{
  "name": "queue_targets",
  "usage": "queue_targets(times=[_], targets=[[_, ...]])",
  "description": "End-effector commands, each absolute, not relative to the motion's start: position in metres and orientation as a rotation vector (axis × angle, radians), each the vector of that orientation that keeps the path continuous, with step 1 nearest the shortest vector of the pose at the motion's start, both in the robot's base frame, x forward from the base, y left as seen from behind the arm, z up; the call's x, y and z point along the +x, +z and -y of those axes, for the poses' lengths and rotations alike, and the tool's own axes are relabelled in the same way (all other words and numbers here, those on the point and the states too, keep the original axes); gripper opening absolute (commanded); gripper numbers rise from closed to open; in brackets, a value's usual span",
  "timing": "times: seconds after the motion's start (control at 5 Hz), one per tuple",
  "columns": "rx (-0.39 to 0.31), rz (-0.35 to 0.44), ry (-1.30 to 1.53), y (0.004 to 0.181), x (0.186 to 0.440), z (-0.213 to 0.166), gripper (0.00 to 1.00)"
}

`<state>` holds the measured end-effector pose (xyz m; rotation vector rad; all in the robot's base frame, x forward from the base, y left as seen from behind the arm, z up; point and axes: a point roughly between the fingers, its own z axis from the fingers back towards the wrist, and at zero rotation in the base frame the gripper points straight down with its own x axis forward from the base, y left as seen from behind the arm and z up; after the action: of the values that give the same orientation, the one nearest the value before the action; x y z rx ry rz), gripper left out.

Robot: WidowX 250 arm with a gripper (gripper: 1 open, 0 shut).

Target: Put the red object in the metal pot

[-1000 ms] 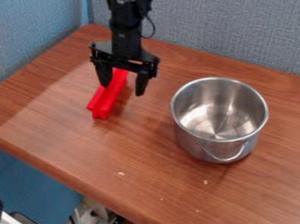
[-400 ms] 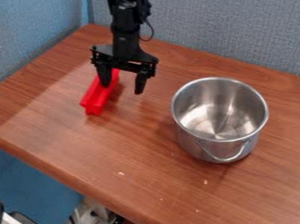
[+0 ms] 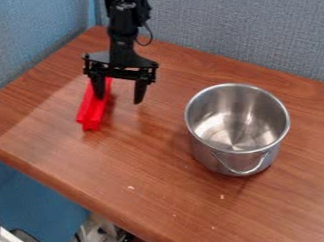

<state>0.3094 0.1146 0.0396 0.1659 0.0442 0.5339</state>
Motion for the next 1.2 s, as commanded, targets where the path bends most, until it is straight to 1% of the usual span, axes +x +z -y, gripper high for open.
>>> queue_targets(times=[0.0,0.4,0.6,0.8,1.0], targets=[[0.195,-0.018,0.656,0.059,0.306,-0.129,1.0],[0.202,-0.012,0.539,0.054,0.287,-0.16,1.0],[0.202,-0.01,0.519,0.058,0.28,-0.175,1.0],[0.186,-0.01,0.49,0.062,0.275,-0.184,1.0],[0.186,-0.014,0.499,0.061,0.274,-0.175,1.0]])
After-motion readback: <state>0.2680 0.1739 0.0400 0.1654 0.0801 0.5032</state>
